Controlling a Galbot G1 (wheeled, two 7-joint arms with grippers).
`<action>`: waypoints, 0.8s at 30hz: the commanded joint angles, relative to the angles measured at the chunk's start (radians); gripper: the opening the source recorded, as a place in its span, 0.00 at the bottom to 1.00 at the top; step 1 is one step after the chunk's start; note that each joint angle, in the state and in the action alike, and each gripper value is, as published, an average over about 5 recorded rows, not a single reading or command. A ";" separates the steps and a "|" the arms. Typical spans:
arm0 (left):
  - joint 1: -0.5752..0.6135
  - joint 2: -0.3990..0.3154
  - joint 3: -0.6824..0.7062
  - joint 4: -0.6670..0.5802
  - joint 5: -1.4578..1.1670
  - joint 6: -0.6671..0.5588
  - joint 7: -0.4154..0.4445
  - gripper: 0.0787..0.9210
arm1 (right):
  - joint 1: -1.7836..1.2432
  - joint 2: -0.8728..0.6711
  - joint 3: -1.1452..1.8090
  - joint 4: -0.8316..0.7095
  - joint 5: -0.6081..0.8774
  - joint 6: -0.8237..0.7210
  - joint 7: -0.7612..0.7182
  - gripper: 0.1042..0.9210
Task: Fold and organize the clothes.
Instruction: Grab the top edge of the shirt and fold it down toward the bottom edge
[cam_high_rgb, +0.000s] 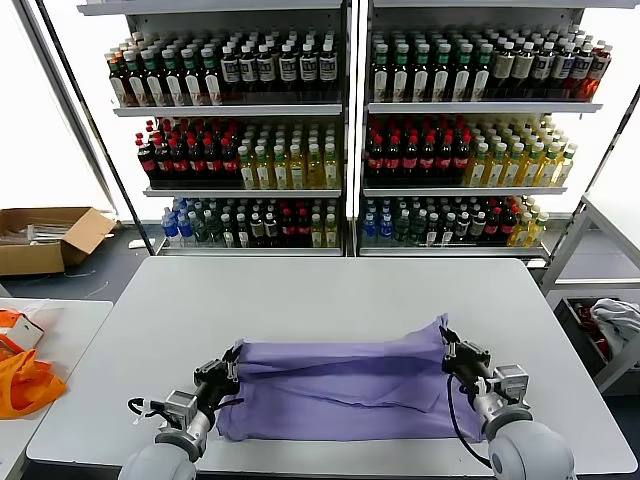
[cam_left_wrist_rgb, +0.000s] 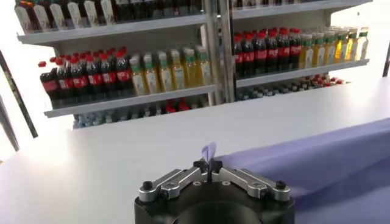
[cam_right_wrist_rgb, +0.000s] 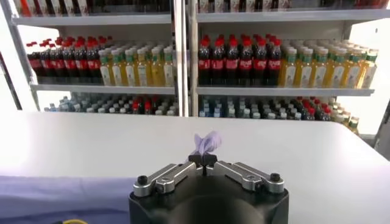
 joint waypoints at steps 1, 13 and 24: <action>0.053 -0.003 -0.009 0.006 0.020 -0.010 0.003 0.01 | -0.059 0.003 -0.004 0.014 -0.029 0.005 0.004 0.00; 0.042 0.001 -0.015 0.039 0.022 -0.014 0.009 0.01 | -0.056 0.013 -0.025 -0.064 -0.067 0.010 0.016 0.00; 0.042 -0.008 -0.002 0.031 0.070 -0.033 0.010 0.03 | -0.061 0.022 -0.043 -0.095 -0.141 0.026 0.014 0.00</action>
